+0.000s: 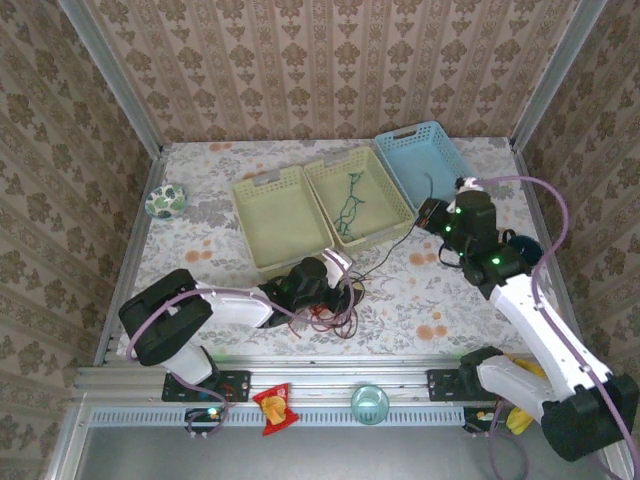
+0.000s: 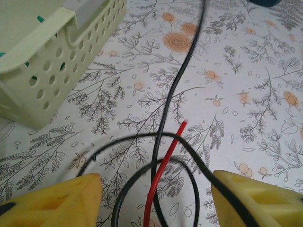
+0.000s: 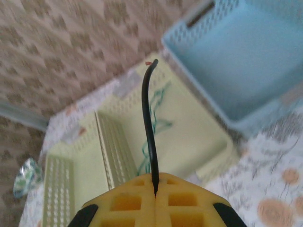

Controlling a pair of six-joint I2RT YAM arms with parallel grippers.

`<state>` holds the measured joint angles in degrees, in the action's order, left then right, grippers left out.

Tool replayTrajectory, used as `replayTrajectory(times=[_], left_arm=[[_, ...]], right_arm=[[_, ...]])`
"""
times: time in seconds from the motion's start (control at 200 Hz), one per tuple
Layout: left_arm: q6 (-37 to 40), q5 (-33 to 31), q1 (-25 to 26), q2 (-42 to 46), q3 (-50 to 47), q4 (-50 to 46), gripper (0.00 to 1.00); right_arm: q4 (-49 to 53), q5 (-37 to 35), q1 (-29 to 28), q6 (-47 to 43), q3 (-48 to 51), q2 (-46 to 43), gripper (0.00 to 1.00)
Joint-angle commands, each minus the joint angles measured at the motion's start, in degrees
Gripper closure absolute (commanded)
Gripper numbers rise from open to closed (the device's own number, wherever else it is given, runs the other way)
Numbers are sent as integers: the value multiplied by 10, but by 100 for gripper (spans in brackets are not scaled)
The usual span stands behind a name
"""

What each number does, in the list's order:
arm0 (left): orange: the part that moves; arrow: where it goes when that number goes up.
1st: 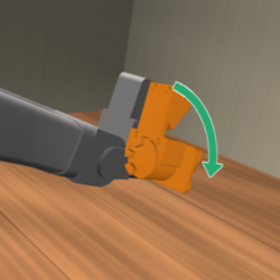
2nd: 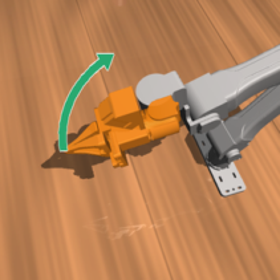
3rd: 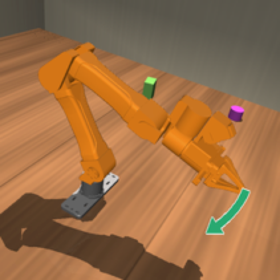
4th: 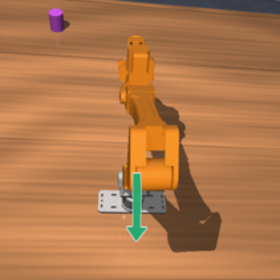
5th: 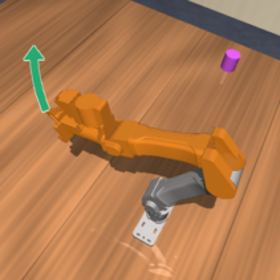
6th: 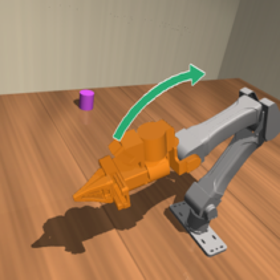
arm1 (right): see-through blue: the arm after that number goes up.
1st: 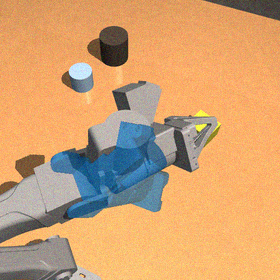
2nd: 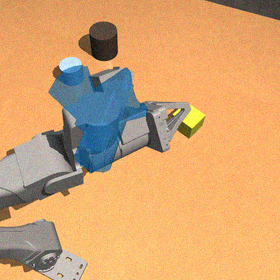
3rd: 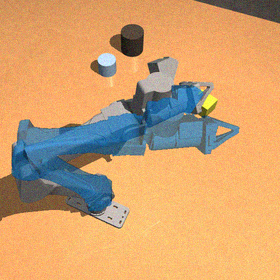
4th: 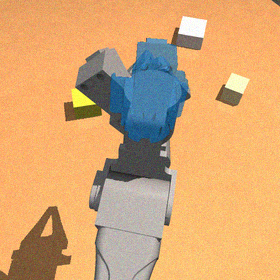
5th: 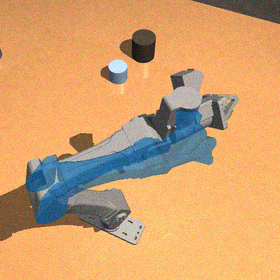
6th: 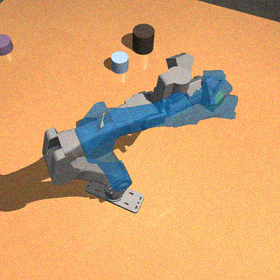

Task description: Untangle the cables

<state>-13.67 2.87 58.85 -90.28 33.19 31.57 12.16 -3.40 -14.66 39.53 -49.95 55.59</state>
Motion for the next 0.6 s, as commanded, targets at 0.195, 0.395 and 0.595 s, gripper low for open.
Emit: replayTrajectory(times=[0.195, 0.395, 0.595], left_arm=[[15, 7, 2, -23, 10, -9, 37], [15, 4, 1, -33, -2, -7, 37], [14, 5, 0, -37, -12, 1, 37]], right_arm=[[-83, -47, 56, -33, -83, -23, 100], [-150, 1, 81, -33, -115, -11, 100], [-146, 5, 90, -45, -166, 27, 100]])
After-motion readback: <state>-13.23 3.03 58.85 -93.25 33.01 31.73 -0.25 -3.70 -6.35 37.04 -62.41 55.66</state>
